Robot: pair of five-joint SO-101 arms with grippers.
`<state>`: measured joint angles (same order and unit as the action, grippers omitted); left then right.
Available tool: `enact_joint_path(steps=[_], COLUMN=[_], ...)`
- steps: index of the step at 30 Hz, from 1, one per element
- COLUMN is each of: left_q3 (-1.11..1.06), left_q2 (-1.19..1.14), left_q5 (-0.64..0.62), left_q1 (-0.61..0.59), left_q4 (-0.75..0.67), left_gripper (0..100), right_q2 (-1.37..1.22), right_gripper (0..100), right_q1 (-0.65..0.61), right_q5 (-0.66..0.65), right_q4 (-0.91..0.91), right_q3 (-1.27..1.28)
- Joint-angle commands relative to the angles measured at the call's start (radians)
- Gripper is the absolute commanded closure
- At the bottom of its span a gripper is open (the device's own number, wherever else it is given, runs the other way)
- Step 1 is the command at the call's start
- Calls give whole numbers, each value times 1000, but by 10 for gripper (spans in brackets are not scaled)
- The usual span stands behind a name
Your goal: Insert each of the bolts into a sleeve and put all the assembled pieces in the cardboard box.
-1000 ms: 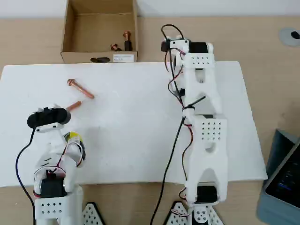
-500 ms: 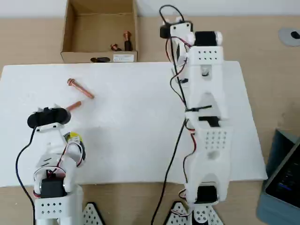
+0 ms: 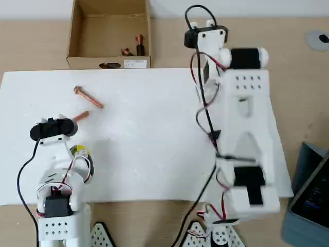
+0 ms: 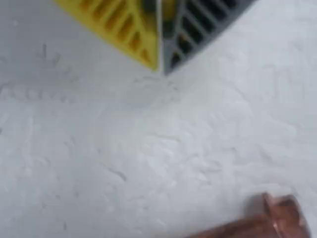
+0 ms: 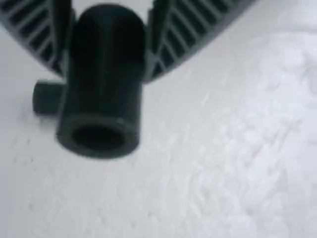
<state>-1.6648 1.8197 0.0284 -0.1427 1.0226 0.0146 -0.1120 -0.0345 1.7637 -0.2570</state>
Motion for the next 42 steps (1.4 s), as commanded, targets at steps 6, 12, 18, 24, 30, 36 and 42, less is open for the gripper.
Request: enact_joint_path(steps=[6,12,18,24,30,36,42], left_q3=[28,192,411,687,1007,1266,1470], left_q2=[4,-1,-101,-475,-915,-1319,-1643], left_q5=[-2,-3,-3,-86,-204,-327,-411], left_q1=[2,3,3,6,3,3,2], left_q4=[29,129,206,199,158,164,166], left_gripper=[998,999,999,999,999,999,998], right_q2=[401,657,897,1064,1188,1268,1300], right_gripper=[988,989,989,989,989,989,989], right_q1=[15,15,15,15,50,166,177], right_q5=[49,117,124,124,126,120,124], right_q4=[2,-86,-192,-272,-321,-390,-396], right_q3=[222,486,766,938,1047,1145,1170])
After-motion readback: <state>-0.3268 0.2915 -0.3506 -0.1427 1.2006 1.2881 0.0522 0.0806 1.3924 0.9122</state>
